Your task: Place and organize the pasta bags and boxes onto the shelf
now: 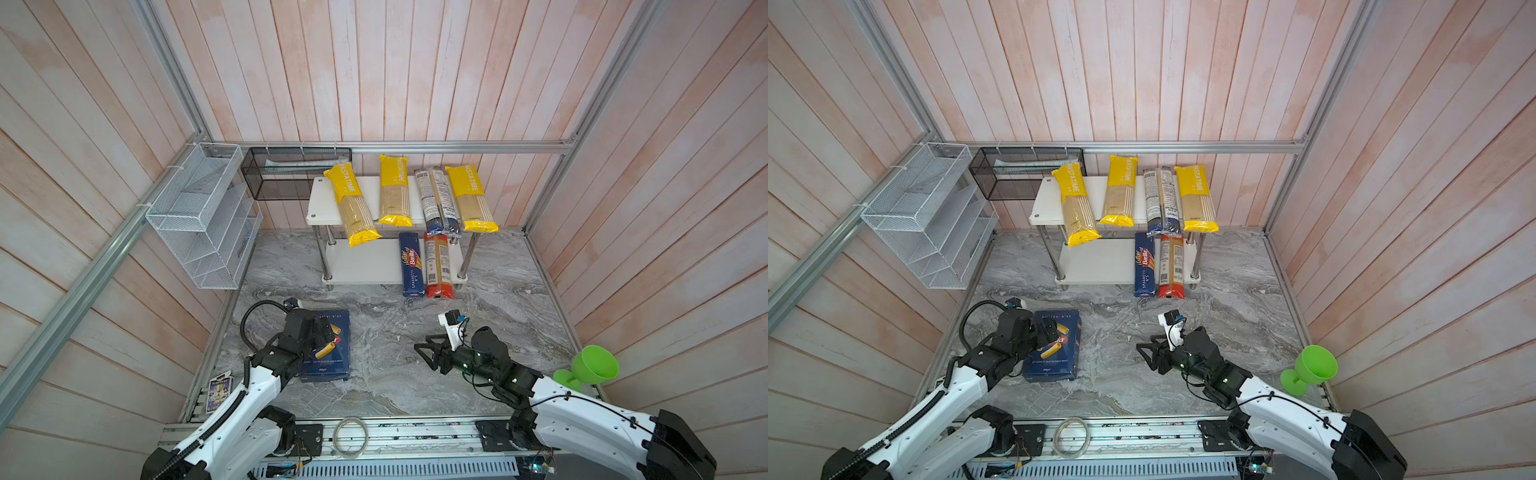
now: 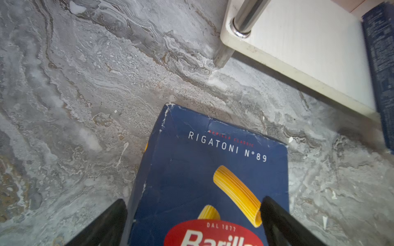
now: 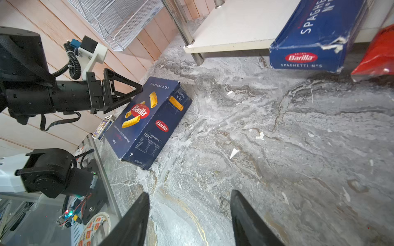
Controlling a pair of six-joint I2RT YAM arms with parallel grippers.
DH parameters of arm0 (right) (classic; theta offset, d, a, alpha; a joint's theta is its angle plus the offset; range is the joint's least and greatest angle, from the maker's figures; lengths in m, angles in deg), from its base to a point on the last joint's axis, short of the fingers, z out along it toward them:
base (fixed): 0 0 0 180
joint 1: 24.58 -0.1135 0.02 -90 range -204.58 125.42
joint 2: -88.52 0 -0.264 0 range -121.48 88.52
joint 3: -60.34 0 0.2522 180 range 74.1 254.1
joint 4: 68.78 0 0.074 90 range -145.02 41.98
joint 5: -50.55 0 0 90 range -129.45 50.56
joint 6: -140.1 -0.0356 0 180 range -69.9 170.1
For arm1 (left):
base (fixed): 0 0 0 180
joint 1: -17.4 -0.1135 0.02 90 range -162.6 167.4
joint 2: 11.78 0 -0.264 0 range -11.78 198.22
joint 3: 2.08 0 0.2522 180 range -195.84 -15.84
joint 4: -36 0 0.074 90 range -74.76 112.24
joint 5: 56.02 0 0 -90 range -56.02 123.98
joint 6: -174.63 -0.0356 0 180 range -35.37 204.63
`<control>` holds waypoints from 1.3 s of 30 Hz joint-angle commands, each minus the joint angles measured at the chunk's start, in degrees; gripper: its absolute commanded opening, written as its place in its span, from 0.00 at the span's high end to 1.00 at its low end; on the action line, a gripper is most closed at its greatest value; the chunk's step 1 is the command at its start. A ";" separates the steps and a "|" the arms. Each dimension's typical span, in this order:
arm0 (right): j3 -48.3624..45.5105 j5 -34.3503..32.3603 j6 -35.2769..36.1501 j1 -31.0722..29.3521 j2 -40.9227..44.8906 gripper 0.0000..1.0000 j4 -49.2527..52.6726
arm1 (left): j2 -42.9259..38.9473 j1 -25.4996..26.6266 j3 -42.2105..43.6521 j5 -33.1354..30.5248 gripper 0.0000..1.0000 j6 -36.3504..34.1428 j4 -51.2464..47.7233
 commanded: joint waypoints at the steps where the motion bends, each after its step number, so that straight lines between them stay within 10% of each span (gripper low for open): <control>1: -0.97 0.69 -1.04 -0.33 0.71 0.40 -1.15 | 1.64 -0.26 -0.91 -1.35 0.00 -1.31 2.18; 24: -0.48 -5.25 -2.63 -0.33 3.40 0.39 5.48 | 18.42 1.02 -2.61 23.33 0.00 -5.96 26.05; 39: 1.91 -3.49 0.62 1.20 -0.91 0.38 2.56 | 26.78 13.11 -10.32 23.96 0.00 -4.16 26.85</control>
